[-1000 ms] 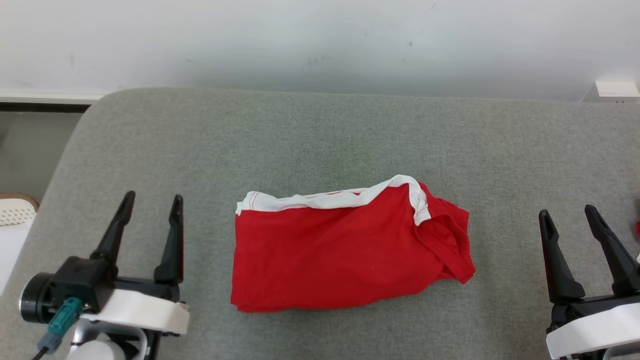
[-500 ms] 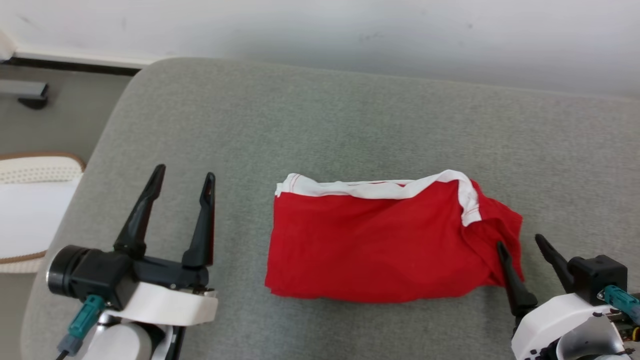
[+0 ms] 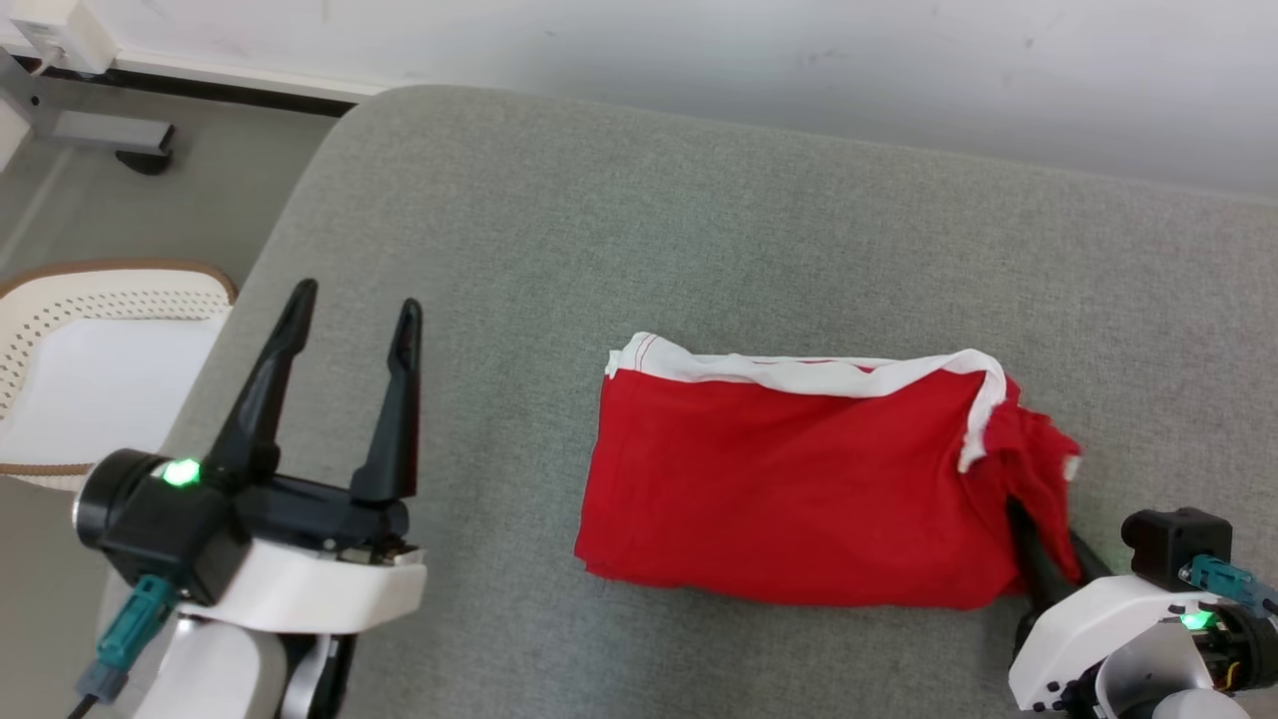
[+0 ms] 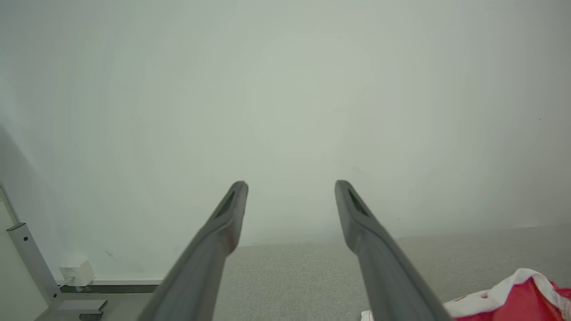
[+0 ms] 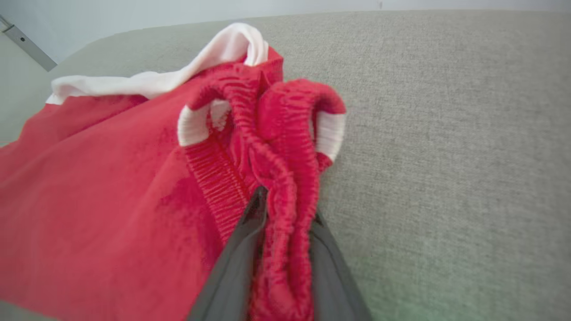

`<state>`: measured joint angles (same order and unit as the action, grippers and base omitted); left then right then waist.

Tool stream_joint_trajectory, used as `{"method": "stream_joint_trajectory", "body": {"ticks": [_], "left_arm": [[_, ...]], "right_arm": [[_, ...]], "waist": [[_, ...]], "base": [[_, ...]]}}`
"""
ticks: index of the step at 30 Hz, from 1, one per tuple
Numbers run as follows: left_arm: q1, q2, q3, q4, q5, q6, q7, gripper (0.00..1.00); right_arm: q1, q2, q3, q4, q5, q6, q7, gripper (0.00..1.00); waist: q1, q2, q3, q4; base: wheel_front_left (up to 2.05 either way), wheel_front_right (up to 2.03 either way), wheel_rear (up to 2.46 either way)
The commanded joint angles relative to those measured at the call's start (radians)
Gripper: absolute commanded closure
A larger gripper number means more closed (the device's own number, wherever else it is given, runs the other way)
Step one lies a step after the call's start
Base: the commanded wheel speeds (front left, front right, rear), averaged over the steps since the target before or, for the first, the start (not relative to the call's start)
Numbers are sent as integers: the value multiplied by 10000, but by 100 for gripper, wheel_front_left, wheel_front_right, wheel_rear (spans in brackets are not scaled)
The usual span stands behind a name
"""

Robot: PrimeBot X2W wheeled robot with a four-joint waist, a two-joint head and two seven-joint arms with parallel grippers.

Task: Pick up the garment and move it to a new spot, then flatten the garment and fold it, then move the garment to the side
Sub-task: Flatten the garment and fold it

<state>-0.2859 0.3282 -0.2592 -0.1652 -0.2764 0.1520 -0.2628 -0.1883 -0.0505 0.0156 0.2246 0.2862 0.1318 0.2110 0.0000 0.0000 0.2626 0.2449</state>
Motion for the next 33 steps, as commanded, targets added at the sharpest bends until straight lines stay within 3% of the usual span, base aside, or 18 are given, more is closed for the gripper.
{"method": "stream_joint_trajectory", "body": {"ticks": [1, 11, 16, 20, 24, 33], "left_arm": [[109, -41, 133, 87, -25, -75, -13, 0], [566, -457, 886, 752, 111, -868, -14, 0], [816, -626, 1076, 1115, 219, -1140, -14, 0], [1007, -752, 1149, 1405, 273, -1303, -14, 0], [1034, -890, 1166, 1625, 333, -1474, -14, 0], [524, -1468, 844, 2146, 480, -2013, -15, 0]], "right_arm": [[27, -8, 11, 6, 14, -29, -98, 100], [917, -306, -1403, -1280, -80, -29, -92, 100], [1071, -262, -1407, -2159, 157, -29, 523, 100], [724, -81, -631, -2998, 1070, -29, 1325, 100], [384, -5, 644, -2997, 2088, -29, 1755, 100], [-766, -21, 3460, -305, 4476, -28, 225, 100]], "waist": [[0, 0, -18, -16], [0, 0, -317, -167], [0, 0, -583, -193], [0, 0, -757, -188], [0, 0, -848, -80], [0, 0, -578, 568]], "base": [[0, 0, 0], [0, 0, 0], [0, 0, 0], [0, 0, 0], [0, 0, 0], [0, 0, 0]]}}
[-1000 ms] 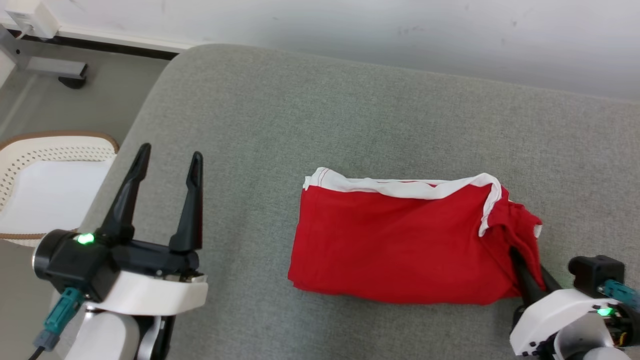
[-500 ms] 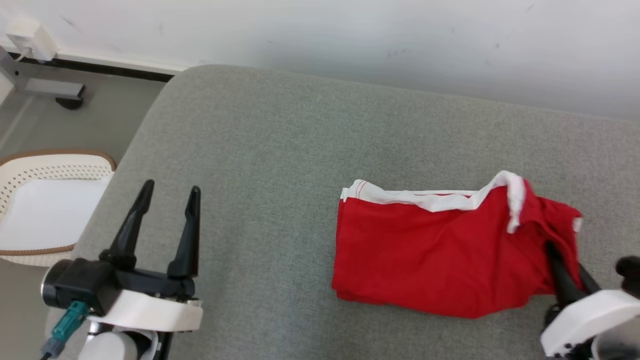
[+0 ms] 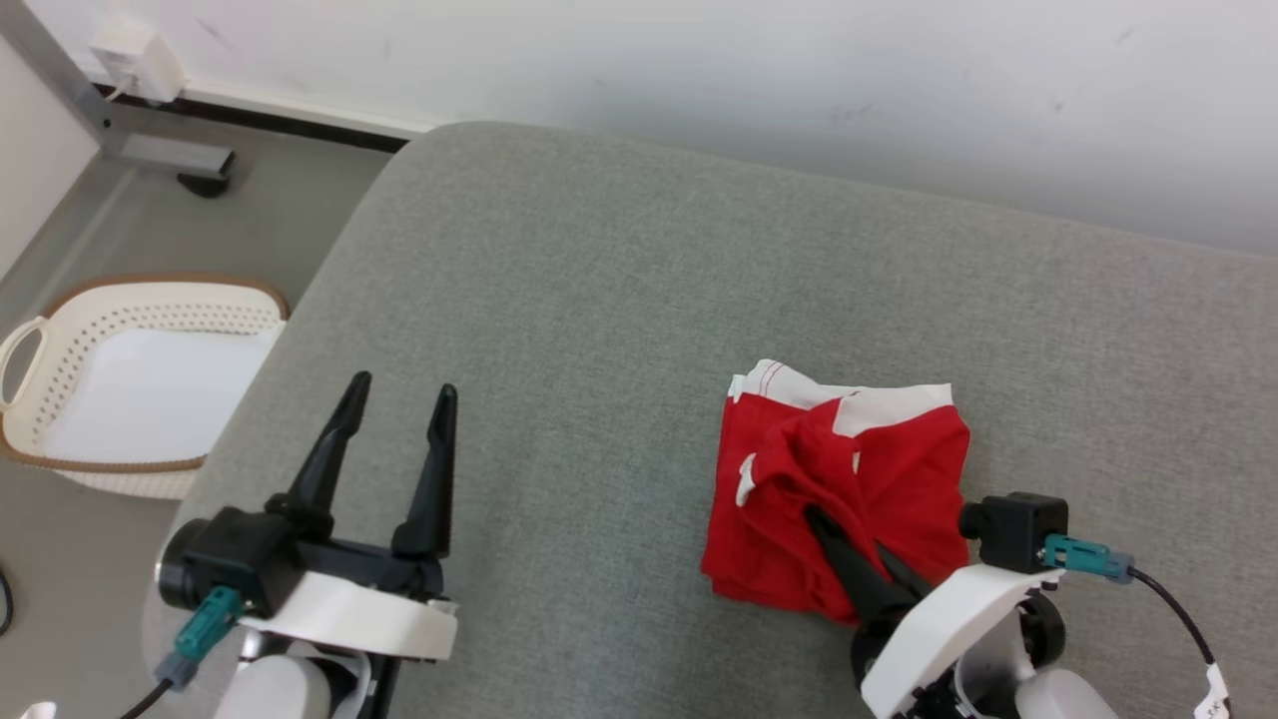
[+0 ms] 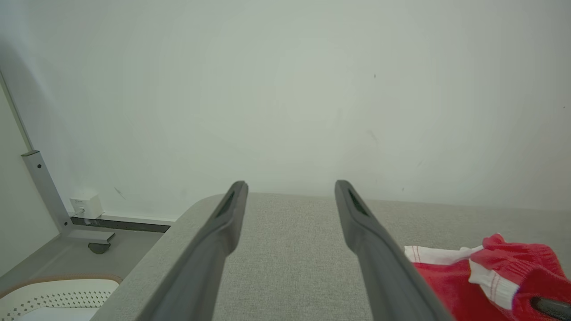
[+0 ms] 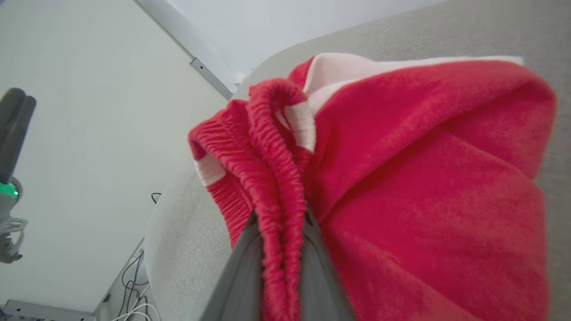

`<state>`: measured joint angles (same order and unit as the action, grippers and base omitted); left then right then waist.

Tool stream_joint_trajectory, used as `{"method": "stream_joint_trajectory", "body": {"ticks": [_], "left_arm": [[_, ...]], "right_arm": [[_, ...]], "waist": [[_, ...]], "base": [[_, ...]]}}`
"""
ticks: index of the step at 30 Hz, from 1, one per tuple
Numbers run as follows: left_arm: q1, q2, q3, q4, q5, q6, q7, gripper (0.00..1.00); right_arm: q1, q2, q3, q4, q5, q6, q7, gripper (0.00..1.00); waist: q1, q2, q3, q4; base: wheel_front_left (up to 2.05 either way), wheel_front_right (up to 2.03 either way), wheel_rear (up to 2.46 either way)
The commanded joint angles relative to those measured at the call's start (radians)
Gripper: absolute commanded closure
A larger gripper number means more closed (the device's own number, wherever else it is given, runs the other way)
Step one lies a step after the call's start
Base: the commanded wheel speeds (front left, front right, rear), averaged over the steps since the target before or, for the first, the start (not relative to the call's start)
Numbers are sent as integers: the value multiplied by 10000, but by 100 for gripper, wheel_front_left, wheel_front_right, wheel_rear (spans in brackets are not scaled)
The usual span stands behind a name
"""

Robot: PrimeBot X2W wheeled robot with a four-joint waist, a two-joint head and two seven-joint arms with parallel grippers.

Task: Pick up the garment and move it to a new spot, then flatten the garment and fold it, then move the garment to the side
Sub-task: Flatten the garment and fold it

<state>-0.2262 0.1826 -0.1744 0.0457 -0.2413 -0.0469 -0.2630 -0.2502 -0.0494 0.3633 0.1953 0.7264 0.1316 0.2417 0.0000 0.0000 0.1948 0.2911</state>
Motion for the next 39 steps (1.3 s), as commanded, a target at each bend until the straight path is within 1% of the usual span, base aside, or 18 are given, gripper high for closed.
{"method": "stream_joint_trajectory", "body": {"ticks": [1, 6, 10, 11, 12, 14, 18, 21, 24, 26, 28, 32, 35, 39], "left_arm": [[-138, -74, -39, 84, 151, -65, -13, 0], [-314, -277, -11, 296, 267, -292, -13, 0], [-434, -388, -51, 406, 299, -449, -13, 0], [-434, -388, -51, 406, 299, -449, -13, 0], [-460, -420, -58, 431, 323, -472, -13, 0], [-508, -480, -19, 458, 368, -520, -13, 0], [-524, -567, 109, 483, 410, -582, -13, 0], [-494, -605, 220, 464, 476, -641, -13, 0], [-427, -634, 333, 419, 526, -659, -13, 0], [-365, -645, 433, 383, 584, -663, -13, 0], [-297, -644, 566, 348, 626, -668, -13, 0], [-122, -625, 861, 301, 760, -612, -13, 0], [-11, -588, 1067, 256, 856, -574, -13, 0], [179, -507, 1341, 215, 929, -472, -13, 0]], "right_arm": [[-319, -30, 169, 290, 276, -26, -372, 100], [-1286, -32, 897, 1822, 591, -26, -1852, 100], [-1978, -27, 1475, 2817, 922, -26, -2625, 100], [-1978, -27, 1475, 2817, 922, -26, -2625, 100], [-2079, -25, 1683, 2983, 1111, -26, -2788, 76], [-2371, -13, 2152, 3175, 1345, -23, -3119, 0], [-2893, -22, 3090, 3315, 1682, -15, -3791, 0], [-3221, -21, 3600, 3349, 1451, -15, -4309, 0], [-3478, -26, 3867, 3190, 875, -15, -4725, 0], [-3686, -38, 3649, 3134, -8, -15, -4929, 0], [-3720, -46, 3020, 3030, -1044, -15, -5001, 0], [-3085, -227, 939, 2306, -2997, -16, -5050, 0], [-2319, -399, -650, 1408, -4014, -16, -5054, 0], [-912, -398, -2492, -33, -4931, -16, -4487, 0]], "waist": [[0, 0, 157, 169], [0, 0, 388, 227], [0, 0, 528, 210], [0, 0, 528, 210], [0, 0, 567, 200], [0, 0, 615, 144], [0, 0, 677, 4], [0, 0, 679, -105], [0, 0, 668, -242], [0, 0, 647, -361], [0, 0, 626, -497], [0, 0, 537, -801], [0, 0, 459, -1036], [0, 0, 316, -1355]], "base": [[0, 0, 0], [0, 0, 0], [0, 0, 0], [0, 0, 0], [0, 0, 0], [0, 0, 0], [0, 0, 0], [0, 0, 0], [0, 0, 0], [0, 0, 0], [0, 0, 0], [0, 0, 0], [0, 0, 0], [0, 0, 0]]}}
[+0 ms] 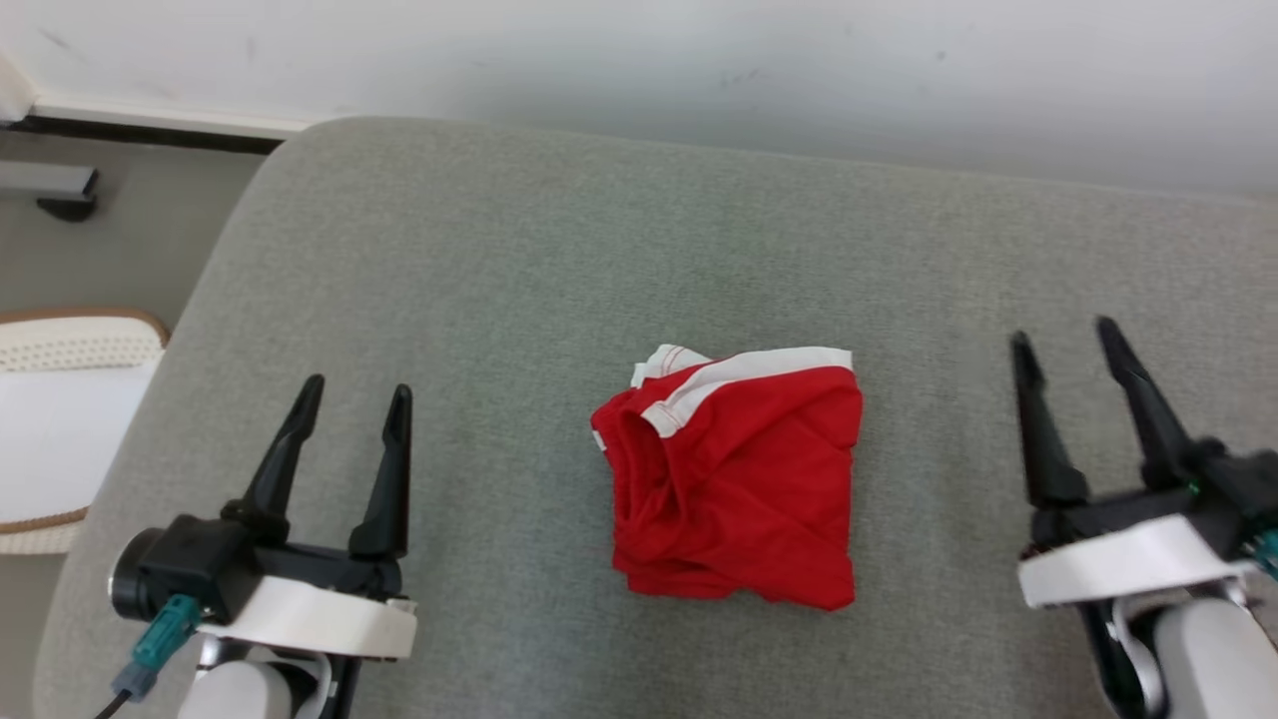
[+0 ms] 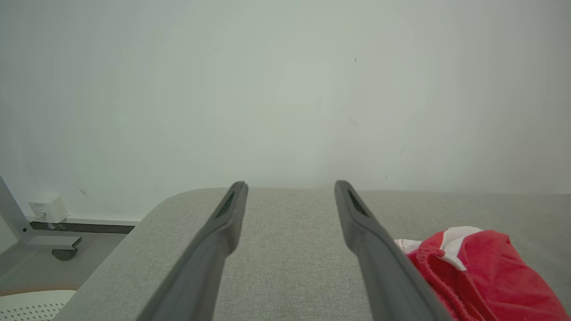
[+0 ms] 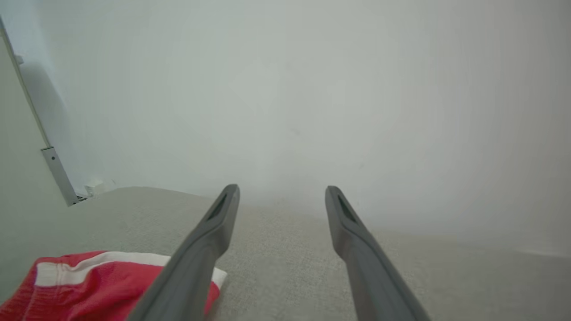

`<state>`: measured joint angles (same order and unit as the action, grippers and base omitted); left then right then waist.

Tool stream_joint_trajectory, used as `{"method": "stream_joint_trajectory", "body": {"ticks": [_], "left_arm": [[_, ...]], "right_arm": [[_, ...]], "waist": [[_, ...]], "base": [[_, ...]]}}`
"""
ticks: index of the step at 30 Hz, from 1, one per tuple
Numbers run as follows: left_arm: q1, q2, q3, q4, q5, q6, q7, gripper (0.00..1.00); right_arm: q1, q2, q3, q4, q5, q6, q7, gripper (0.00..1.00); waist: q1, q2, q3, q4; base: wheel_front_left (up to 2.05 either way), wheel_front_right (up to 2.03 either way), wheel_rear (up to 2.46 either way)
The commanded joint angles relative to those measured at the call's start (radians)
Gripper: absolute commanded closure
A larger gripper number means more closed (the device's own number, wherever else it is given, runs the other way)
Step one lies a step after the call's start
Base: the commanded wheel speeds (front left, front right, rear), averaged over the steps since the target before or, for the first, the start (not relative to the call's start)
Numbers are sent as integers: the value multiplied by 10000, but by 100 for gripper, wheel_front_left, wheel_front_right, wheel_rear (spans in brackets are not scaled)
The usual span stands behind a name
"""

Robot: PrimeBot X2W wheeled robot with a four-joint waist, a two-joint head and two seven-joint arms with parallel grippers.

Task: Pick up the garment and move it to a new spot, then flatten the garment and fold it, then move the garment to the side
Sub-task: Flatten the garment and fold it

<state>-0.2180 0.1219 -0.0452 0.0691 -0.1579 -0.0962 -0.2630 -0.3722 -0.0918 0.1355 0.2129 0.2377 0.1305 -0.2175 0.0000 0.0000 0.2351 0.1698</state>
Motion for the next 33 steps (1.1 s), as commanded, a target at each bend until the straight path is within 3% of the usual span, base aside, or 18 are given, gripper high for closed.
{"method": "stream_joint_trajectory", "body": {"ticks": [1, 5, 12, 33], "left_arm": [[151, 126, 108, -23, 103, 54, -13, 0], [402, 265, 298, -43, 284, 138, -13, 0], [871, 389, 344, 23, 415, 202, -13, 0], [2519, 461, -69, 30, 534, 428, 437, 0]], "right_arm": [[637, 60, -560, -604, -188, -5, 303, 0], [1842, 203, -1371, -2100, -492, -5, 1087, 0], [3145, 375, -1486, -3539, -392, -5, 1999, 0], [5207, 407, -1536, -4061, 266, -5, 2676, 0]], "waist": [[0, 0, -128, -214], [0, 0, -331, -528], [0, 0, -744, -837], [0, 0, -2498, -1125]], "base": [[0, 0, 0], [0, 0, 0], [0, 0, 0], [0, 0, 0]]}}
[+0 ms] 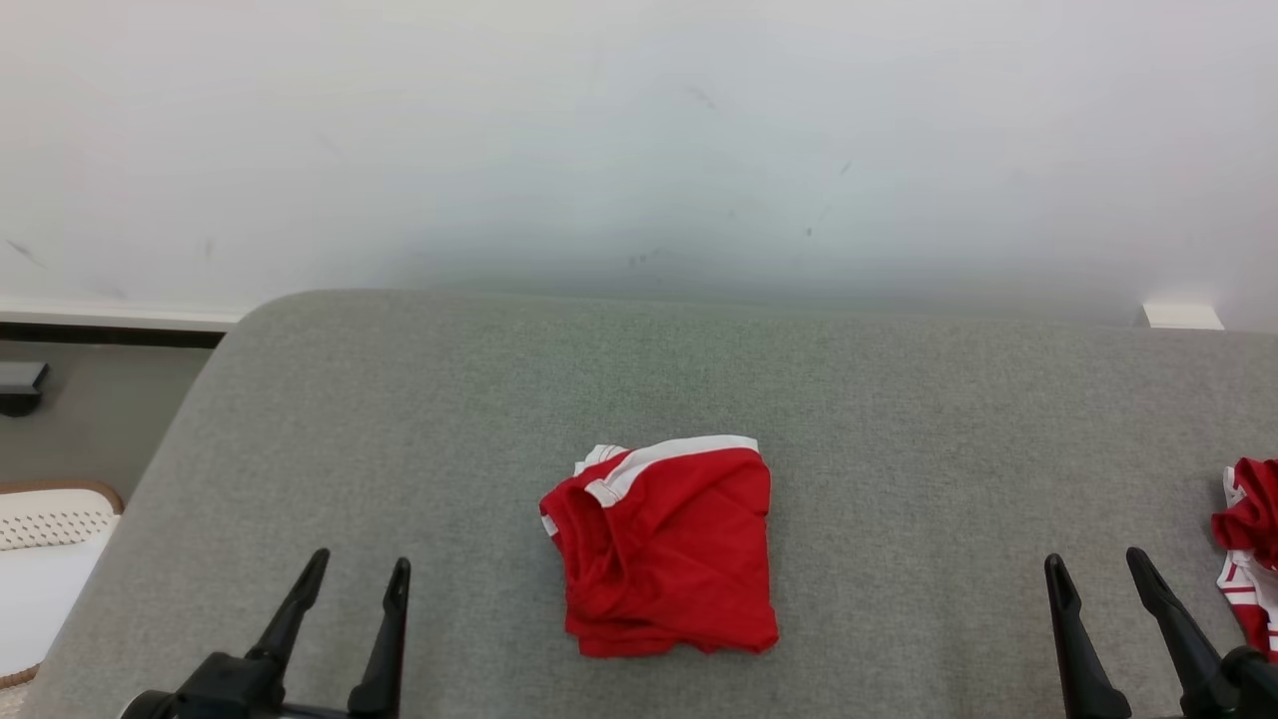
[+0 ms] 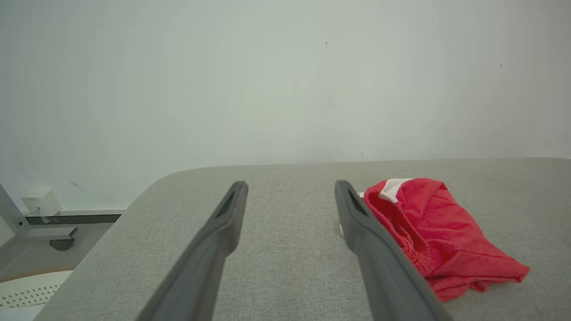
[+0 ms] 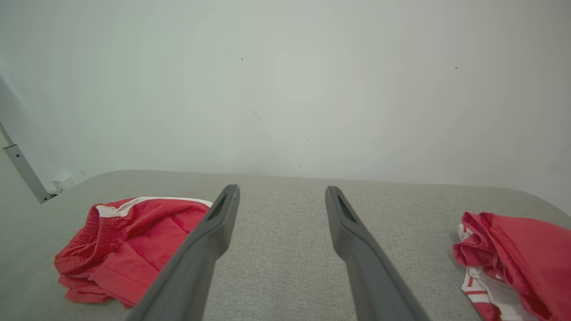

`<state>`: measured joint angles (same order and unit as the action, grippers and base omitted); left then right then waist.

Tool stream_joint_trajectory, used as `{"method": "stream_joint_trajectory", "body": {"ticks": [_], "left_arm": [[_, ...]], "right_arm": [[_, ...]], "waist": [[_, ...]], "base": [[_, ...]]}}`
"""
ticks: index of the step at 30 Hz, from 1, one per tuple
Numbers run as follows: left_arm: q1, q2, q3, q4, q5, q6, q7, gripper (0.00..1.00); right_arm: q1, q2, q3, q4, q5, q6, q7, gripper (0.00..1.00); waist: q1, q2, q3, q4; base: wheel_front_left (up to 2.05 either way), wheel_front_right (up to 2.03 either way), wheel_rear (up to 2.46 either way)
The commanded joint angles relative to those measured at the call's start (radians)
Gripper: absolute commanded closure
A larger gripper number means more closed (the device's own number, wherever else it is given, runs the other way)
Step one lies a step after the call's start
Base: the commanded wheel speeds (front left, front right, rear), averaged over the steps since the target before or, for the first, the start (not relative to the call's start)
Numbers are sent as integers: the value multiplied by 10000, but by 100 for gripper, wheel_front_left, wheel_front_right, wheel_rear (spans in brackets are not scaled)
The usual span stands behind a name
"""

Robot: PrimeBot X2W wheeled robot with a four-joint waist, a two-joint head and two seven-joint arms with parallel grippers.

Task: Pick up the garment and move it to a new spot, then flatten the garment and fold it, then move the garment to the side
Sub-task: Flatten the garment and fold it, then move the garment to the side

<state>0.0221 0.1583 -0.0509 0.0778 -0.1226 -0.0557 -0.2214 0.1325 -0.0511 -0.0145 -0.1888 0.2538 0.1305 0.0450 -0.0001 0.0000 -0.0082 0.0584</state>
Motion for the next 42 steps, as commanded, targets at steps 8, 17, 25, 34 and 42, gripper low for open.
{"method": "stream_joint_trajectory", "body": {"ticks": [8, 17, 25, 34, 42], "left_arm": [[191, 215, -76, -206, 184, 105, 146, 0], [118, 297, -126, -294, 141, 194, 140, 0], [1, 337, -187, -403, 130, 244, 130, 0], [-1119, 257, -398, -630, 271, 247, -129, 0], [-2353, -104, -743, -357, 177, 78, -370, 0]], "right_arm": [[343, 0, -86, -195, 119, -5, 135, 0], [348, 1, -150, -239, 88, -5, 152, 0], [252, 1, -205, -321, -31, -5, 249, 0], [-933, 1, 312, 698, -44, -5, 552, 0], [-3058, -5, 1837, 3718, 962, -5, -119, 0]], "waist": [[1, 0, -119, -34], [1, 0, -75, -25], [1, 0, 82, 23], [1, 0, 1363, 754], [1, 0, 2539, 1748]], "base": [[0, 0, 0], [0, 0, 0], [0, 0, 0], [0, 0, 0], [0, 0, 0]]}}
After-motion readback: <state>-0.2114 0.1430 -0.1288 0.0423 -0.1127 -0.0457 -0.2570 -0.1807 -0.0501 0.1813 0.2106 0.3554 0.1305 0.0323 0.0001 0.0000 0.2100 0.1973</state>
